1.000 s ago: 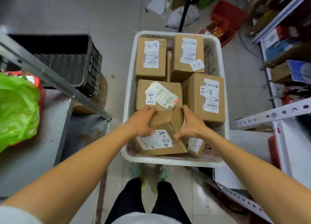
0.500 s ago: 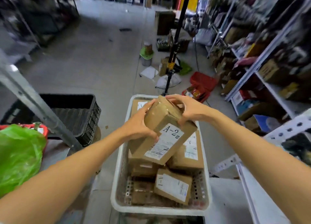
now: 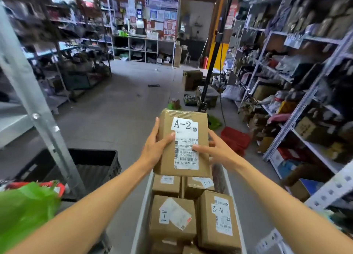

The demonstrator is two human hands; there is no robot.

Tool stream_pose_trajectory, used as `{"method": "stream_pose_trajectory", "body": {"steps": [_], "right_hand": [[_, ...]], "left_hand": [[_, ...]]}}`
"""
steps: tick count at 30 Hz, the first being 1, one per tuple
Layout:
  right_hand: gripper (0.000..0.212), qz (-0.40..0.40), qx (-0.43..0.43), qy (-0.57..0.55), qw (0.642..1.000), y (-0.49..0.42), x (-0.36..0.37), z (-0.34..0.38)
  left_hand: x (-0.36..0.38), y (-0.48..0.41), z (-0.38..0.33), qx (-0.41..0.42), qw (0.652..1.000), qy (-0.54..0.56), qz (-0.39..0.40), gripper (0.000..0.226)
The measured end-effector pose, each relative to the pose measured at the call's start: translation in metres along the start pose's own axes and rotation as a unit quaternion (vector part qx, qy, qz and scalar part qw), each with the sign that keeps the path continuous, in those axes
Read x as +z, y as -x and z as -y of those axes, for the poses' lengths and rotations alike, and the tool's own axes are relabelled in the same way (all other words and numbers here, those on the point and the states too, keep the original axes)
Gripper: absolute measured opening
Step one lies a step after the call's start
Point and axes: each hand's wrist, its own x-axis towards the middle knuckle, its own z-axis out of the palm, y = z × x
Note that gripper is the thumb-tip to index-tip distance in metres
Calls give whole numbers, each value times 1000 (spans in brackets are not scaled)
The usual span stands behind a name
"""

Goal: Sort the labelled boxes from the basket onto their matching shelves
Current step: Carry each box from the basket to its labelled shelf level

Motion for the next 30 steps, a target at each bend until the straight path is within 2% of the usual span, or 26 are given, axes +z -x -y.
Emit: {"method": "stream_pose_trajectory", "body": {"steps": [4,8,10,13,15,19,25,30], "right_hand": [[69,-14,1,-51,999,5,3,-1],[72,-22,-29,-56,998,9,6,0],[78,-26,-55,-45,997,13,9,1],[108,-5,-82,-14,997,22,18,0],[120,11,-87,2,996,28,19,-4],[124,27,-94,-19,995,40,20,-8],[129,48,-104,-36,993,52,37,-18],[129,24,-96,-40,994,70,50,-25]], "left_hand": [[2,-1,-14,18,994,-108,-27,83],[2,9,-19,35,990,-139,10,109],[4,21,-19,46,988,-148,9,113],[6,37,-16,55,986,-155,-4,111],[6,44,-13,49,987,-154,-9,115],[6,55,-13,31,985,-171,-15,130],[1,80,-14,5,985,-170,-23,128],[-3,98,-10,9,984,-175,-3,125]]}}
